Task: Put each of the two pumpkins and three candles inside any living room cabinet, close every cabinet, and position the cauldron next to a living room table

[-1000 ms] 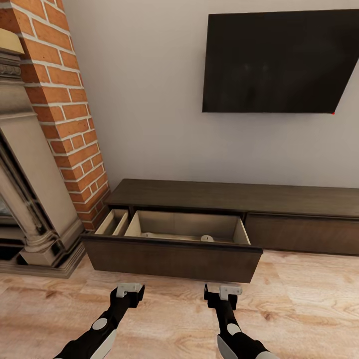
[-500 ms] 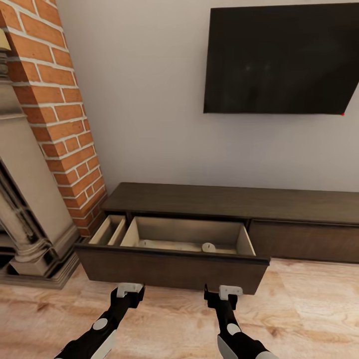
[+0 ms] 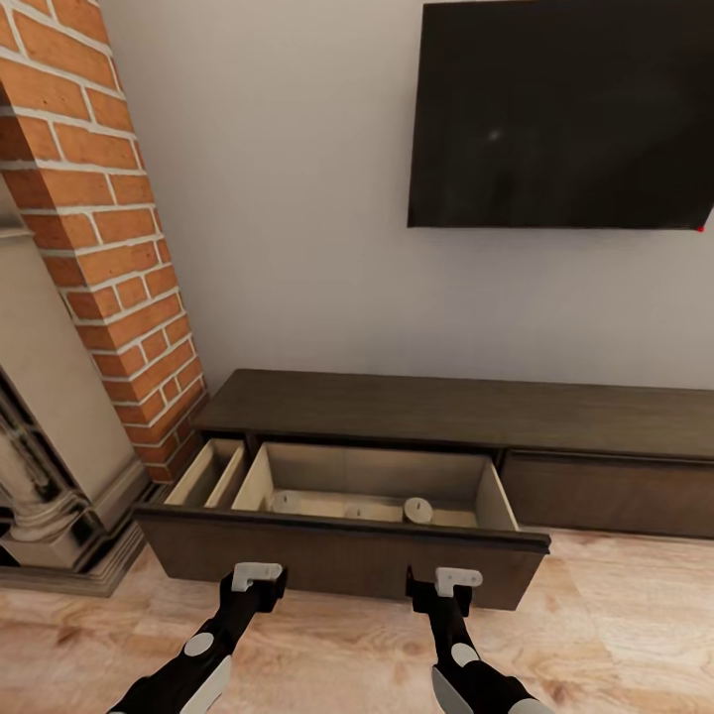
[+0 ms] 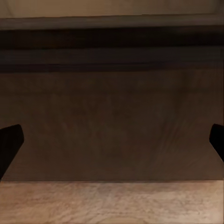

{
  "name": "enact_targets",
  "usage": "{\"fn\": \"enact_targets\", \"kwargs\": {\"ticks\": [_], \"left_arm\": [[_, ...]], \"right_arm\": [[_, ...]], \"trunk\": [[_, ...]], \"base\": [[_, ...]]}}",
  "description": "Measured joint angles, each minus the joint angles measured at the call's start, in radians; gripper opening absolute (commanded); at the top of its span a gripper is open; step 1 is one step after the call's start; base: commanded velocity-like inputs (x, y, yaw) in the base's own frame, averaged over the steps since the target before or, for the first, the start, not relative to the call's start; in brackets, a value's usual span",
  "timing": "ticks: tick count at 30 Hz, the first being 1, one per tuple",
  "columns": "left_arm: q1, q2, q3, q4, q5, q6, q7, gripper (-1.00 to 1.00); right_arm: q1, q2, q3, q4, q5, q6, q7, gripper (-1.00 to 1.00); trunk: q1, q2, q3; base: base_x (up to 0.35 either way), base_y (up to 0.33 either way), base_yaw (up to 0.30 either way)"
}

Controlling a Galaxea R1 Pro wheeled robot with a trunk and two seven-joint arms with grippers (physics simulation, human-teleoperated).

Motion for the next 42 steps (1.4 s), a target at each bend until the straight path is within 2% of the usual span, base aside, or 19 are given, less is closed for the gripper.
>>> {"fn": "enact_targets", "kwargs": {"ticks": [13, 35, 42], "left_arm": [[0.000, 0.000, 0.000, -0.001, 0.002, 0.000, -0.001, 1.00], [0.000, 0.001, -0.001, -0.002, 0.000, 0.002, -0.001, 1.00], [0.000, 0.002, -0.001, -0.002, 0.000, 0.001, -0.001, 1.00]], "right_arm": [[0.000, 0.000, 0.000, 0.000, 0.000, 0.000, 0.000, 1.00], [0.000, 0.000, 0.000, 0.000, 0.000, 0.000, 0.001, 1.00], [0.000, 0.000, 0.000, 0.000, 0.000, 0.000, 0.001, 1.00]], "trunk": [[0.000, 0.000, 0.000], [0.084, -0.154, -0.069], [0.085, -0.154, -0.069]], "base": [[0.014, 0.000, 0.000], [0.000, 0.000, 0.000], [0.000, 0.000, 0.000]]}}
